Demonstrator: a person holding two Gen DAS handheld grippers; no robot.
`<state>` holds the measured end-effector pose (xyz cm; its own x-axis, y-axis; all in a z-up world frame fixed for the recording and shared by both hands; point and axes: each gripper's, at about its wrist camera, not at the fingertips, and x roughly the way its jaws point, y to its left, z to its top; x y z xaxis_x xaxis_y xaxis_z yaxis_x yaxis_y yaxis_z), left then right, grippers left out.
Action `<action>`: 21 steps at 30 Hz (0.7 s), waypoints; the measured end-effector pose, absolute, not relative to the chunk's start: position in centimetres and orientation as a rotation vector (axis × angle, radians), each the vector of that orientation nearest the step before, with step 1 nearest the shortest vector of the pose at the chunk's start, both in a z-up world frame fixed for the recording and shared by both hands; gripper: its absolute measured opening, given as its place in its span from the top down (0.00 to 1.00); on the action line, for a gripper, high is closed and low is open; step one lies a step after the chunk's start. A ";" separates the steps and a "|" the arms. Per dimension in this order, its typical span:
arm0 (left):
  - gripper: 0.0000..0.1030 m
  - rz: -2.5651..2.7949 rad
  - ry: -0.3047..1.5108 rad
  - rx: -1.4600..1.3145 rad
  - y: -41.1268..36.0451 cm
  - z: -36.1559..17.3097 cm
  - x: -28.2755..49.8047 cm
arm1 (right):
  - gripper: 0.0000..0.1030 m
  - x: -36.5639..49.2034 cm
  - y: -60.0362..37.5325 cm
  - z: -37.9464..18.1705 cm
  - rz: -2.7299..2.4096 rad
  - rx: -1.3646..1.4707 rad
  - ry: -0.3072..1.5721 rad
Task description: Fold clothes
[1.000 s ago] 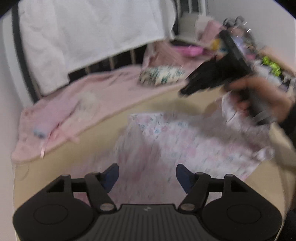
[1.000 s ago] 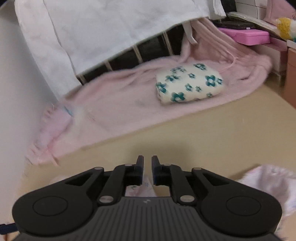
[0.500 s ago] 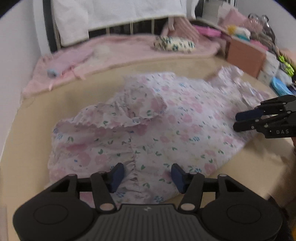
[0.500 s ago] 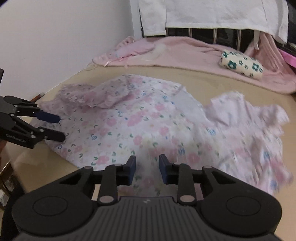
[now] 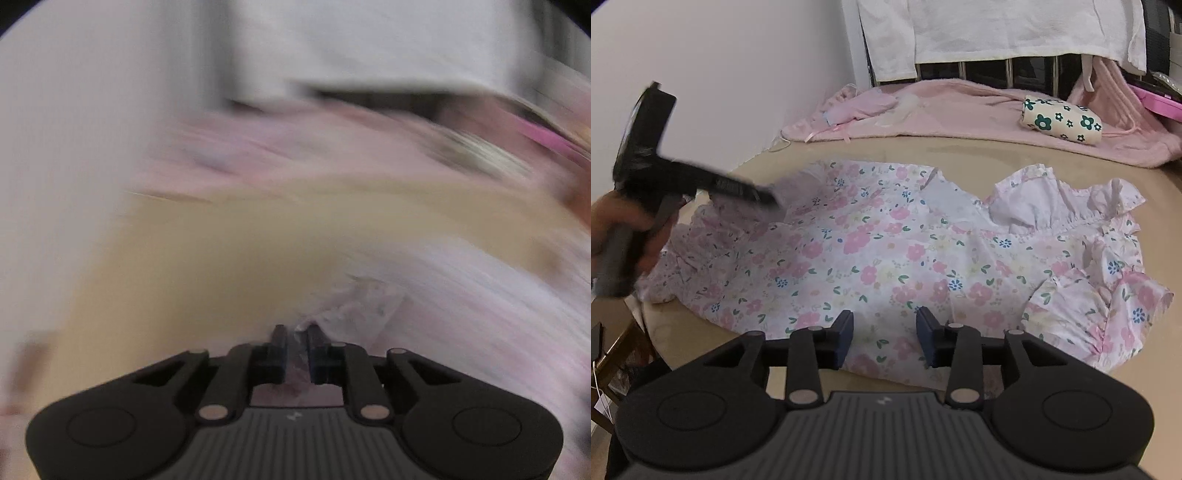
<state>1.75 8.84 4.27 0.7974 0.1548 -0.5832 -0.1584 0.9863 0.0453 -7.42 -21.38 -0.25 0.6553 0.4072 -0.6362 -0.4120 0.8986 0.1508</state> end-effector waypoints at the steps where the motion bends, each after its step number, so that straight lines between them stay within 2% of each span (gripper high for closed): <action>1: 0.69 0.204 0.580 -0.057 10.1 5.2 1.1 | 0.60 -7.4 -21.2 -0.2 0.466 -0.014 0.725; 2: 0.59 0.240 0.534 -0.109 11.3 6.0 0.5 | 0.60 -7.2 -21.1 0.0 0.476 -0.018 0.739; 5: 0.46 0.072 0.534 -0.088 10.8 7.9 -1.8 | 0.59 -6.0 -21.8 1.3 0.532 0.021 0.721; 9: 0.44 -0.281 0.714 0.070 7.0 5.3 -1.6 | 0.61 -2.3 -21.9 1.6 0.518 0.026 0.719; 10: 0.44 -0.341 0.749 0.102 6.1 4.3 -1.5 | 0.67 -1.2 -21.7 1.4 0.512 0.020 0.731; 11: 0.44 -0.344 0.768 0.126 5.7 3.7 -1.0 | 0.77 -0.6 -21.4 1.0 0.517 0.002 0.743; 12: 0.48 -0.340 0.785 0.148 5.5 3.1 -0.5 | 0.84 0.0 -21.0 0.6 0.522 -0.016 0.756; 13: 0.63 -0.336 0.802 0.170 5.3 2.5 -0.1 | 0.94 0.5 -20.7 0.3 0.527 -0.036 0.765; 14: 0.88 -0.358 0.797 0.146 5.7 2.4 -0.1 | 1.00 0.3 -20.3 0.4 0.526 -0.066 0.751; 15: 0.95 -0.373 0.814 0.128 5.8 2.5 -0.2 | 1.00 -0.1 -20.2 0.6 0.534 -0.072 0.742; 18: 0.98 -0.395 0.807 0.073 6.4 4.4 -1.8 | 1.00 -2.2 -20.8 2.2 0.567 -0.045 0.690; 21: 0.98 -0.453 0.739 0.036 6.5 7.5 -6.7 | 1.00 -5.0 -22.1 4.0 0.608 -0.023 0.649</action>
<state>-6.73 6.48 7.55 0.6473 -0.3859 -0.6573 0.4107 0.9031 -0.1257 -5.04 -22.13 4.00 0.6295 0.5243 -0.5735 -0.5381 0.8266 0.1651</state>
